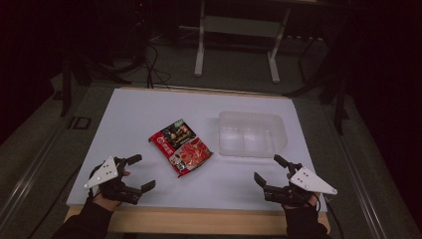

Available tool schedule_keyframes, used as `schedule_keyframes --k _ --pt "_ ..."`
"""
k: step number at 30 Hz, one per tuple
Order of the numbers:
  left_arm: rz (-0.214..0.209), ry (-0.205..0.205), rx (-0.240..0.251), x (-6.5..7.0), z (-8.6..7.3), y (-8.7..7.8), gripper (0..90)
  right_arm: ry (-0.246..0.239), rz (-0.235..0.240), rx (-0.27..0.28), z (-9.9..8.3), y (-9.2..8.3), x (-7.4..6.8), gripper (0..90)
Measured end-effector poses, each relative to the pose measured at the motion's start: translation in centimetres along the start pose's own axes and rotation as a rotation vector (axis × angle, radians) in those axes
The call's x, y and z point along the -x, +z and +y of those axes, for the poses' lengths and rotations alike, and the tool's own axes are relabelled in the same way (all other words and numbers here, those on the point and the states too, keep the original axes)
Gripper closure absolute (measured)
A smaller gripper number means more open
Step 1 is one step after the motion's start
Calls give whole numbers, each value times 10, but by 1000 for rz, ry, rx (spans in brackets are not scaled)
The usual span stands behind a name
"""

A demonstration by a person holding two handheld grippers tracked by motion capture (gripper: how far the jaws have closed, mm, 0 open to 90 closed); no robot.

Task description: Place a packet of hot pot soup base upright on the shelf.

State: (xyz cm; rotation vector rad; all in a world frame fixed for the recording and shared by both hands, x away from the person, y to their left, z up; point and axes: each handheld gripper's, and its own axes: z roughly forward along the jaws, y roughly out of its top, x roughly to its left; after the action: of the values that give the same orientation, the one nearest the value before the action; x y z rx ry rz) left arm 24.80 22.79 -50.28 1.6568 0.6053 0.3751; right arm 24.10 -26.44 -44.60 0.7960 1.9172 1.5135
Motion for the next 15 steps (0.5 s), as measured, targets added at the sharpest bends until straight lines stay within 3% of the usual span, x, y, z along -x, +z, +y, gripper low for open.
schedule_keyframes --k 3,6,9,13,15 --pt "-51 -26 -86 8 5 5 5 -11 -12 7 2 -1 -2 131" --pt "-98 -11 -104 16 8 9 5 -16 -6 8 2 -1 -3 133" --pt "-109 27 -114 23 14 12 5 -23 -10 7 2 -1 -4 134" --pt "-106 32 -119 22 21 14 5 -19 -10 9 3 -1 -5 133" --pt "-81 33 -103 18 28 15 5 -10 -8 8 3 -1 -5 134"
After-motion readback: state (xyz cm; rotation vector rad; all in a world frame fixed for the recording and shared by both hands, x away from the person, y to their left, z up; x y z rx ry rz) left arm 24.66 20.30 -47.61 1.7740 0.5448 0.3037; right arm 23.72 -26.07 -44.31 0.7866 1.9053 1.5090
